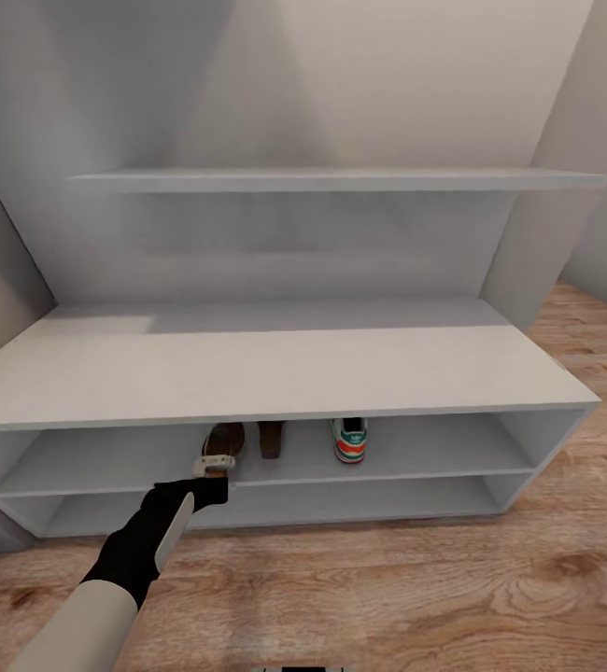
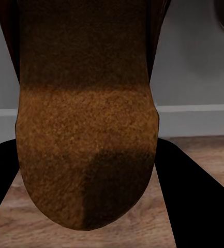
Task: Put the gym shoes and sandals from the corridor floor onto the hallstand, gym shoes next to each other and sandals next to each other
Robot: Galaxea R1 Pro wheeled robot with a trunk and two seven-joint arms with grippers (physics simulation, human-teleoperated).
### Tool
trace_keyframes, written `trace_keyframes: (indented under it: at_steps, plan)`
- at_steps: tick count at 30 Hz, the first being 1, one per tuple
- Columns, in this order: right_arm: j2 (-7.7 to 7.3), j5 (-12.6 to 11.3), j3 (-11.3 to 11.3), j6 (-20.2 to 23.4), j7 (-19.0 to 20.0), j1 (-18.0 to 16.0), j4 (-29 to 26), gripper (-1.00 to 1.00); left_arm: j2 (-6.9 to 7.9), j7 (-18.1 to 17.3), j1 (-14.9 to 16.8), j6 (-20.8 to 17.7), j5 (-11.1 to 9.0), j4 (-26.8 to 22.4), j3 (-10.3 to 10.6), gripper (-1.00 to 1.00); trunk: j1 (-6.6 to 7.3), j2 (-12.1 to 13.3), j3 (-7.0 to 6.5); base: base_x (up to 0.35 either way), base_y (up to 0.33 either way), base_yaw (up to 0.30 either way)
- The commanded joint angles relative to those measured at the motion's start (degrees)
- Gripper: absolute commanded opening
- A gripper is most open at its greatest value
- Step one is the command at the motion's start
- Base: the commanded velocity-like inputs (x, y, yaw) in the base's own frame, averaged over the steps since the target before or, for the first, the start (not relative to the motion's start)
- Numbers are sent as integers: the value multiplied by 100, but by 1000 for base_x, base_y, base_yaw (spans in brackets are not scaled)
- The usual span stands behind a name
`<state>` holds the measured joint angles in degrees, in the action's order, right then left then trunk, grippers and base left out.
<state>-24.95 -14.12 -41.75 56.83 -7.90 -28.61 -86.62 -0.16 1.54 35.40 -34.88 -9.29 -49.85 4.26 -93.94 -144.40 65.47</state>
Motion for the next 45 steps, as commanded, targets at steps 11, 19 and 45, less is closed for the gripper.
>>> trace_keyframes:
  at_steps: [11, 19, 45]
  plan:
    - [-2, -65, -1, 19, -54, -4, -4, -100, -2, 22, 2, -27, -37, -7, 5, -100, 0, -2, 5, 278, 0, 0]
    - [-2, -65, 0, 17, -54, -4, -4, -100, -2, 22, 2, -27, -37, 0, 8, -100, 0, -2, 5, 87, 0, 0]
    - [-3, -65, -4, 21, -54, -4, -4, -100, -2, 15, 2, -23, -39, -5, 13, 100, 0, -2, 5, 15, 0, 0]
